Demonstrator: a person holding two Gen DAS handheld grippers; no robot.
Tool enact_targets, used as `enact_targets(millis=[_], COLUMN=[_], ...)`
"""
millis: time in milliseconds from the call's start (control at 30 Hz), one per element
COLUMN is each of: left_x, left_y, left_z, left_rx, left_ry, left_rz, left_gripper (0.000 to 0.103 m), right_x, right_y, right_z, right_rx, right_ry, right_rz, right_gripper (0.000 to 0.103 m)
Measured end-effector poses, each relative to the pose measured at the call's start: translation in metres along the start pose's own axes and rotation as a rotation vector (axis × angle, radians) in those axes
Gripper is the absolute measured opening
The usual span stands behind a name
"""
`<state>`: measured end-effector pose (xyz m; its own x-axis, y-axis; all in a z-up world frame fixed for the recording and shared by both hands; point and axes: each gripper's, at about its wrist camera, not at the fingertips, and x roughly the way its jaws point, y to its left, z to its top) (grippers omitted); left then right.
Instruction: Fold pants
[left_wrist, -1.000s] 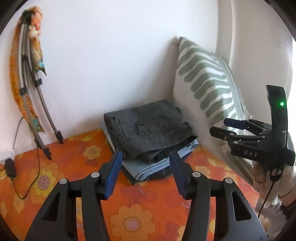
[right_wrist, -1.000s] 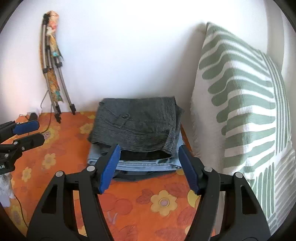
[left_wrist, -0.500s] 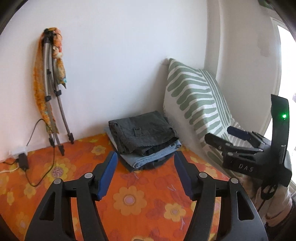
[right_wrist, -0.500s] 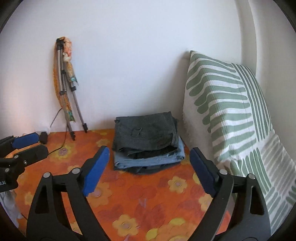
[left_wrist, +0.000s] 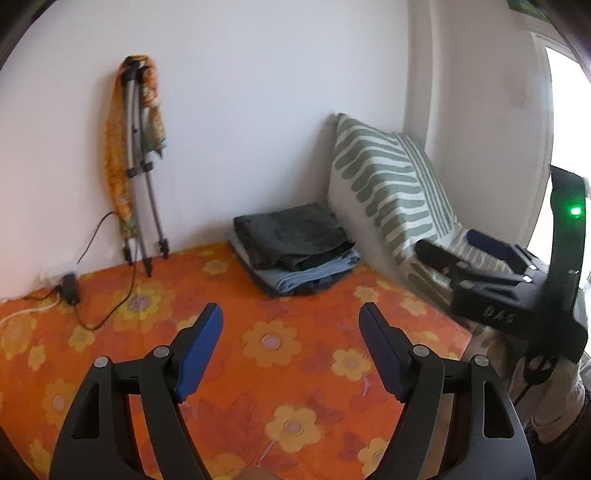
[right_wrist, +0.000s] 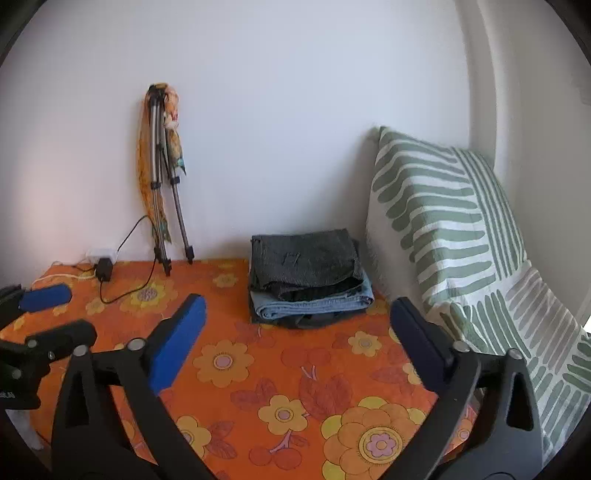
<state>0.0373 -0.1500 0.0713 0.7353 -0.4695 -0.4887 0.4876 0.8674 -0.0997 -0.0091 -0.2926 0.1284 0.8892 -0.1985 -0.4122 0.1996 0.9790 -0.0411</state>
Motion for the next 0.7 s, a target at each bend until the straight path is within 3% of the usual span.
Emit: enact_targets(millis=[200, 400, 700], left_x=[0.001, 0.006, 0.011], left_y=[0.013, 0.027, 0.036], left_z=[-0.014, -0.025, -0.027], left_rx=[-0.011, -0.039, -0.066], left_ry=[0.022, 0.042, 0.067], left_rz=[0.049, 0.069, 0.108], left_gripper=[0.077, 0.080, 0.080], right_x=[0.010, 0.028, 0.033], right_y=[0.000, 0.005, 0.010], right_z=[-0.016, -0.032, -0.034], right_rx=[0.070, 0.022, 0.009], right_ry=[0.021, 0.049, 0.061], right_rz=[0.013, -0.033, -0.019], right_gripper=[0.103, 0.103, 0.103])
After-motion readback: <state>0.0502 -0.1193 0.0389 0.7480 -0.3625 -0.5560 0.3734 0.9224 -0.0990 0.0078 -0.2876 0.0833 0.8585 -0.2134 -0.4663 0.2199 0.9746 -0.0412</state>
